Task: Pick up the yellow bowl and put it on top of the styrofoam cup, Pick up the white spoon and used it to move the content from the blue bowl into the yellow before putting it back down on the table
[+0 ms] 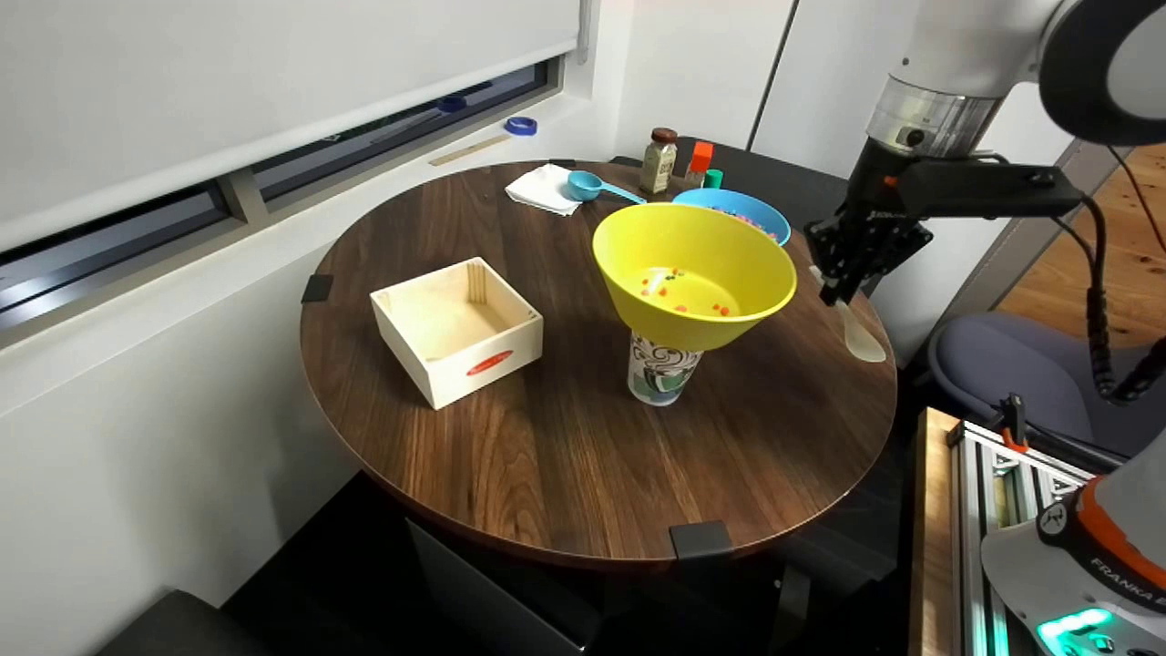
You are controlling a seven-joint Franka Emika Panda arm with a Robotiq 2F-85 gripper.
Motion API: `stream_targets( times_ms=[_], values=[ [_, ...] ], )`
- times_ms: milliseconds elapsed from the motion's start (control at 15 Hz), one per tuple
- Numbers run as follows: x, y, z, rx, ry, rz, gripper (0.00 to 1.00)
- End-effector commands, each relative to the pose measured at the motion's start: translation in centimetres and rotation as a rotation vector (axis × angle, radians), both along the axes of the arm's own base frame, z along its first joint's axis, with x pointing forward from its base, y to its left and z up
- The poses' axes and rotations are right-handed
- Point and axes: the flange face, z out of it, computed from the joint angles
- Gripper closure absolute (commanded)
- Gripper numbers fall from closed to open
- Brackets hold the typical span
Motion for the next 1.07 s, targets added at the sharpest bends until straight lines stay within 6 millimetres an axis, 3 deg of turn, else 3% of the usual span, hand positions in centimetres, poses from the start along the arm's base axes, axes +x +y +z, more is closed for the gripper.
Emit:
stream_targets(
  times_ms=[0,267,667,733,800,933,1000],
  values=[
    [-1.7,-0.6,-2.8,-0.019,-0.025,-0.005,0.97],
    [-2.2,-1.1,-4.9,-0.018,-0.055,-0.016,0.97],
    [-2.1,-2.2,-6.2,-0.027,-0.058,-0.037,0.97],
    [-1.7,-2.3,-6.0,-0.026,-0.058,-0.041,0.86],
    [-1.6,-2.4,-5.8,-0.025,-0.065,-0.039,0.61],
    [-2.0,-2.3,-5.5,-0.028,-0.072,-0.031,0.56],
    [-2.1,-2.1,-5.2,-0.029,-0.065,-0.022,0.48]
  ],
)
